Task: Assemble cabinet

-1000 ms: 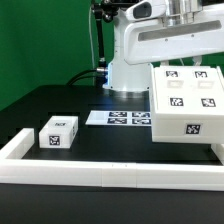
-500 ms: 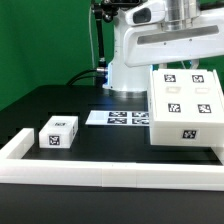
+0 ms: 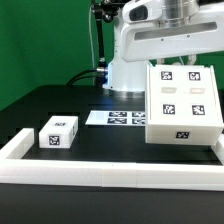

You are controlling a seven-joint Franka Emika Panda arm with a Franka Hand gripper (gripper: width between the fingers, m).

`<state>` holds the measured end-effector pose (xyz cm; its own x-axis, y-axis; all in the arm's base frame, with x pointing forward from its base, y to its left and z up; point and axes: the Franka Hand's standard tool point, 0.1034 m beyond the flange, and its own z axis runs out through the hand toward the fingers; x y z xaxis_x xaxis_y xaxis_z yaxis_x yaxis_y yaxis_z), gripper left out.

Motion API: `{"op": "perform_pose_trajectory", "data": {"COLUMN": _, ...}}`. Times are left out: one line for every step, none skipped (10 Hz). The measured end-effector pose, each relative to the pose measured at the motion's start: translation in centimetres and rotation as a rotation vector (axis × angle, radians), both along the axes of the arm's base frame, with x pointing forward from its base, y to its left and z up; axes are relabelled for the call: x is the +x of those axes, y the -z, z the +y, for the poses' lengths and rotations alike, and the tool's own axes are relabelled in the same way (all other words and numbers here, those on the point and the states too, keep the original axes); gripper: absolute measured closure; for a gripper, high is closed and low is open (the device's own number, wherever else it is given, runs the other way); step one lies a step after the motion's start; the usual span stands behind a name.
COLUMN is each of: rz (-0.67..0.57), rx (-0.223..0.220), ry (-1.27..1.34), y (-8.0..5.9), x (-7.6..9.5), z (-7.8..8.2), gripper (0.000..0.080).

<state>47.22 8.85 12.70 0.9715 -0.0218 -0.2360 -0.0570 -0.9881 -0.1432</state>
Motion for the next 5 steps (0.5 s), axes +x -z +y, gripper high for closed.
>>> {"op": "perform_pose_trajectory", "data": {"rz": 0.020, "rx": 0.001, "ry": 0.001, "y": -0.2, "x": -0.1, "z": -0.2, "gripper": 0.0577}}
{"op": "perform_pose_trajectory", "data": {"rz": 0.050, "rx": 0.004, "ry": 0.005, "y": -0.9, "x": 0.1, "z": -0.6, "gripper": 0.0577}}
{"op": "perform_pose_trajectory", "data": {"rz": 0.070, "rx": 0.008, "ry": 0.008, "y": -1.8, "x": 0.6, "z": -0.9, "gripper": 0.0577}}
{"op": "perform_pose_trajectory", "data": {"rz": 0.103, "rx": 0.016, "ry": 0.006, "y": -2.9, "x": 1.4, "z": -1.0, "gripper": 0.0577}}
{"op": "perform_pose_trajectory", "data": {"rz": 0.095, "rx": 0.022, "ry": 0.007, "y": -3.6, "x": 2.6, "z": -0.9, "gripper": 0.0577}}
